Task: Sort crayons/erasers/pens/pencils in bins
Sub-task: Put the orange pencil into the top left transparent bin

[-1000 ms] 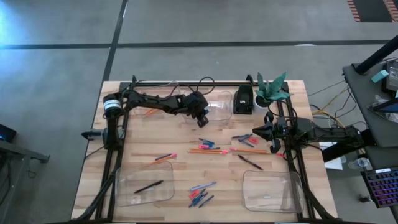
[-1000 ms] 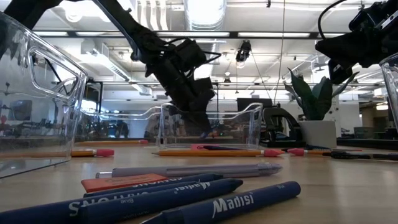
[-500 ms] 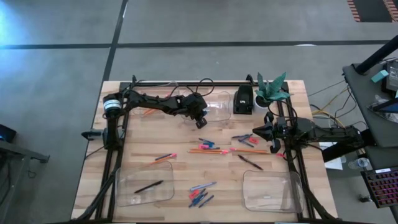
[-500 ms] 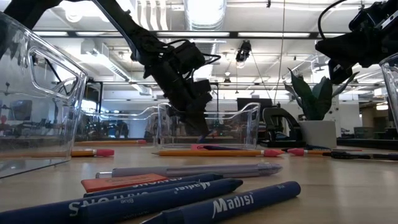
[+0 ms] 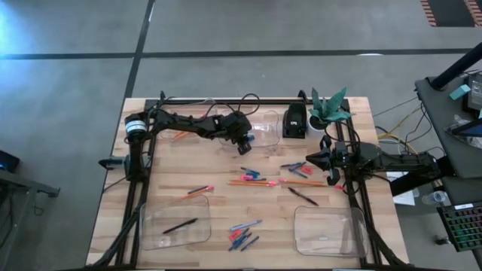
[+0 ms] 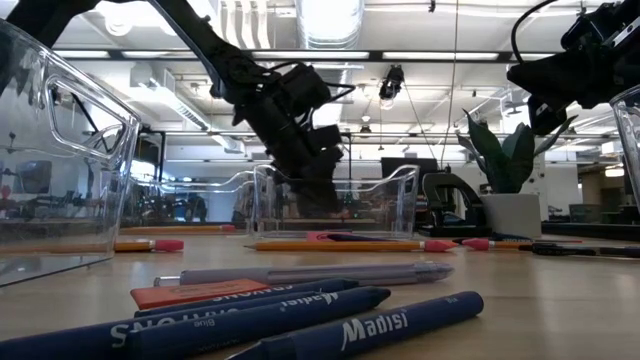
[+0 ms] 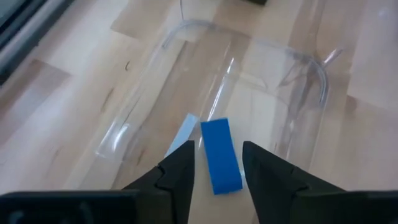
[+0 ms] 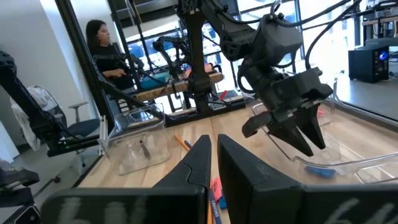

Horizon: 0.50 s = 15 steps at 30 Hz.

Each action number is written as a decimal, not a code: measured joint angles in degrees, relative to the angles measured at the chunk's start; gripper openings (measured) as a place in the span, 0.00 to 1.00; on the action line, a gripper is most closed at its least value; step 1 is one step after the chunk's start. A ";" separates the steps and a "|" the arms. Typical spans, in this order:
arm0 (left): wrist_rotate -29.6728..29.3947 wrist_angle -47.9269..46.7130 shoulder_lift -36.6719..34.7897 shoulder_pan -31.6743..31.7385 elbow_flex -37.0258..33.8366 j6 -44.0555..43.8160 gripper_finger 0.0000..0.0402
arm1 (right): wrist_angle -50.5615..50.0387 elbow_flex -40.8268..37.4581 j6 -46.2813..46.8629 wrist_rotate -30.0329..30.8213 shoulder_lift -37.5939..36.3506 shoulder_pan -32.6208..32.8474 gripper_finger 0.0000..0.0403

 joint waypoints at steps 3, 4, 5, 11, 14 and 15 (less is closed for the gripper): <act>0.00 1.01 0.00 0.00 0.50 -0.28 0.31 | 0.00 -0.01 0.01 0.00 0.00 0.00 0.06; 0.07 1.25 0.00 0.00 0.90 -0.40 0.31 | 0.00 -0.02 0.01 0.00 0.00 0.01 0.06; 0.43 1.34 0.00 0.00 1.40 -0.43 0.31 | 0.00 -0.02 -0.01 0.00 0.00 -0.01 0.06; 9.60 1.38 -2.55 -0.61 4.34 -2.73 0.31 | 0.00 0.00 0.00 0.00 0.00 0.01 0.06; 19.51 2.00 -5.03 -0.90 4.33 -3.44 0.31 | 0.00 -0.01 0.00 0.00 0.00 0.00 0.06; 23.76 1.93 -6.10 -1.06 4.05 -3.45 0.31 | 0.00 -0.02 0.01 0.00 0.00 0.00 0.06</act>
